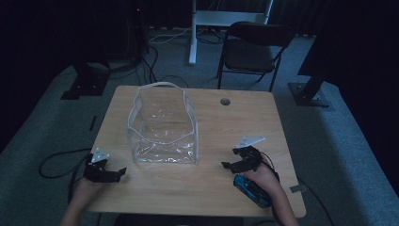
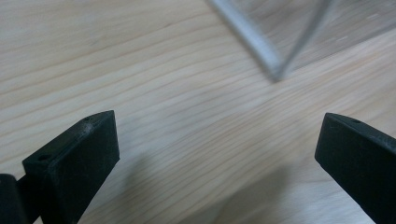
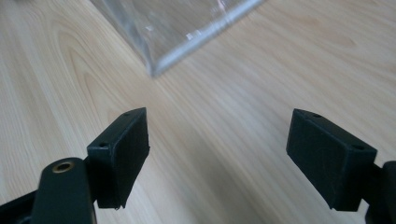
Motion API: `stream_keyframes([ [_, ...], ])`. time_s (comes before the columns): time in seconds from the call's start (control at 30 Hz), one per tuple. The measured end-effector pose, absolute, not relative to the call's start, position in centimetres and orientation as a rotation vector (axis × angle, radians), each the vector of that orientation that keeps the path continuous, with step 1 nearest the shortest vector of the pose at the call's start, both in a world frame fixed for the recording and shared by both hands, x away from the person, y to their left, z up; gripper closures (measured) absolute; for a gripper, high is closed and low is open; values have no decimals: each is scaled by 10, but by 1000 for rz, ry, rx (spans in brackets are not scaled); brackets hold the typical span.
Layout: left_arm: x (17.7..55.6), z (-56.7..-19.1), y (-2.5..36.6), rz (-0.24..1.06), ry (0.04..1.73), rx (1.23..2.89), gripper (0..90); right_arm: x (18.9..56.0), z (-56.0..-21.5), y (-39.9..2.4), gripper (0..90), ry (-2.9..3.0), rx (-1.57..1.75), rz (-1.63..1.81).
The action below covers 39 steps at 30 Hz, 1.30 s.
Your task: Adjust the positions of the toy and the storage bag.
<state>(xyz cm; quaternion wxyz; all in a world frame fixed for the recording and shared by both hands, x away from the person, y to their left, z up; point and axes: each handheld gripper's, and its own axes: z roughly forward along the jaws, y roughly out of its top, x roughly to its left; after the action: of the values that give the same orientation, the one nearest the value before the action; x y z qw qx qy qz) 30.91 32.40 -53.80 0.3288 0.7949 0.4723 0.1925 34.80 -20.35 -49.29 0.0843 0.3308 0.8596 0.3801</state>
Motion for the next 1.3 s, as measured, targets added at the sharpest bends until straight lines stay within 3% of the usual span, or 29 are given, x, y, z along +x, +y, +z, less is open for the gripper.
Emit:
stream_keyframes([
  [0.33,324,-532,310,439,1170,2055,4,371,-490,-149,207,2633,888,1201],
  [0.73,343,-534,295,394,1140,2072,27,375,-498,-112,210,2723,803,1222],
  [0.87,346,-535,288,404,1129,2070,40,377,-498,-102,282,2722,811,1204],
  [0.93,347,-534,287,405,1116,2060,100,379,-500,-96,322,2713,803,1179],
  [0.97,347,-534,286,409,1113,2055,187,380,-501,-94,352,2710,804,1166],
  [1.1,348,-535,283,424,1095,2046,350,382,-504,-91,425,2694,806,1129],
  [1.17,347,-534,282,454,1077,2037,415,382,-505,-92,428,2699,817,1178],
  [1.3,346,-532,280,438,1053,2020,497,381,-505,-93,546,2692,826,1165],
])
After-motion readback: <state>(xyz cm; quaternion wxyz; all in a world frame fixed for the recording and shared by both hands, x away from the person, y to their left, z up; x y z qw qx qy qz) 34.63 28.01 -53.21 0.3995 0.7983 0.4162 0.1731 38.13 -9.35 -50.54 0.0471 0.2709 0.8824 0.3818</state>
